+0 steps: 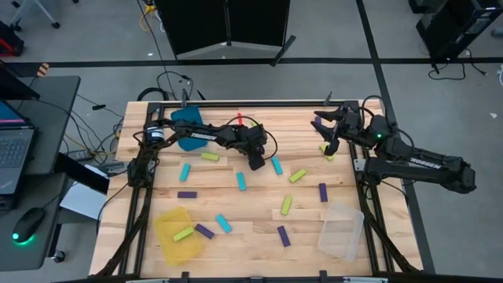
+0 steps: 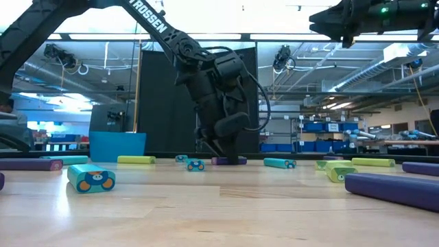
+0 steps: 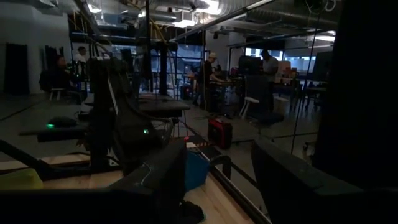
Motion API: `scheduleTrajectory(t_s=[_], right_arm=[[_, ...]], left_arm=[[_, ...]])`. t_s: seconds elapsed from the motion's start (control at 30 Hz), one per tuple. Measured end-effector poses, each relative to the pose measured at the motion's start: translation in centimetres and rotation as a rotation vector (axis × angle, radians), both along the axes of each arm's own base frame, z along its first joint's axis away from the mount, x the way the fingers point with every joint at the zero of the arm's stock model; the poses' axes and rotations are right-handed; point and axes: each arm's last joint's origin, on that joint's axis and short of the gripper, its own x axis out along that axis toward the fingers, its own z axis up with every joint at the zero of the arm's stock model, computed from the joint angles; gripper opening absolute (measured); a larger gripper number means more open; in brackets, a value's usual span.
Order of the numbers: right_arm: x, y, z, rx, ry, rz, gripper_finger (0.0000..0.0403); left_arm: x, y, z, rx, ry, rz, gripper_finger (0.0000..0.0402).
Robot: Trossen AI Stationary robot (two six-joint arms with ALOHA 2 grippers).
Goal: Sort blocks
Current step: Put the purple block into the transparent bin
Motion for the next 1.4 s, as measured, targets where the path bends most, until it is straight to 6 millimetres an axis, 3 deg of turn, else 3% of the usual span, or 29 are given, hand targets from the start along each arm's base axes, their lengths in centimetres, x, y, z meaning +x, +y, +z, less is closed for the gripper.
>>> scheduleTrajectory(t_s=[0.1, 0.4, 0.67, 0.87, 1.17, 1.3, 1.4], right_arm=[[-0.1, 0.1, 0.1, -0.001, -0.01, 0.001, 0.0194], [-0.2, 0.1, 0.2, 0.019, -0.021, 0.005, 0.0194], [-0.2, 0.1, 0.2, 0.026, -0.026, 0.005, 0.0194], [-0.3, 0.2, 0.7, 0.047, -0.035, 0.033, 0.0194], [-1.1, 1.1, 5.6, 0.075, -0.067, 0.216, 0.0194], [-1.7, 1.5, 7.5, 0.058, -0.096, 0.265, 0.0194], [-2.1, 1.7, 8.5, 0.055, -0.097, 0.271, 0.0194]], left_arm=[[0.2, 0.1, 0.2, 0.007, -0.011, -0.001, 0.0107], [1.0, -0.5, 1.9, 0.062, -0.055, -0.024, 0.0107], [2.0, -3.3, 7.4, 0.176, -0.19, -0.067, 0.0107], [4.5, -7.3, 11.3, 0.151, -0.559, -0.218, 0.0107], [8.2, -11.9, 9.6, 0.05, -0.959, -0.29, 0.0107], [10.0, -13.5, 7.5, 0.008, -0.976, -0.312, 0.0107], [12.0, -14.9, 7.4, -0.014, -1.025, -0.348, 0.0107]])
